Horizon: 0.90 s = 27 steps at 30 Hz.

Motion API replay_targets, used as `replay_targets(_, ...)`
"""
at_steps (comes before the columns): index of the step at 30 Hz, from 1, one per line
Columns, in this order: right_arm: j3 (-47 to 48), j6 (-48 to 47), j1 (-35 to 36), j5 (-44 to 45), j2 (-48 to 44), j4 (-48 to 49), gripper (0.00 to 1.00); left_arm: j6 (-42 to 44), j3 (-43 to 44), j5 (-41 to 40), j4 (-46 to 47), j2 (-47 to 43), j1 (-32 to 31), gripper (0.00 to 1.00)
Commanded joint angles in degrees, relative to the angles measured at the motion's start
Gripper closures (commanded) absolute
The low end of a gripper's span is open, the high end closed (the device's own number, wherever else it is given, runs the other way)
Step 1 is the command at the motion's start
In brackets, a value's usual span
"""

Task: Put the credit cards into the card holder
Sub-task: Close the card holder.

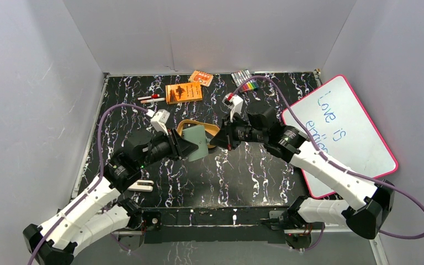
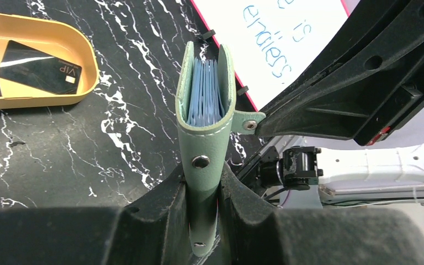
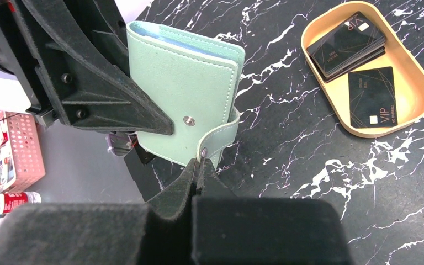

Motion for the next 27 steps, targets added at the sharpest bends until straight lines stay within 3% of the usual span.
replay_targets(1,2.71,0.08,-0.19,-0.55,0.80,2.63,1.00,2.80,3.35,-1.50,0.31,0.74,-0.02,1.00)
replay_targets(27,-1.88,4.15,0.02,2.51,3.65,9.69,1.00,2.10,4.29,-3.87,1.17,2.88,-0.03,1.00)
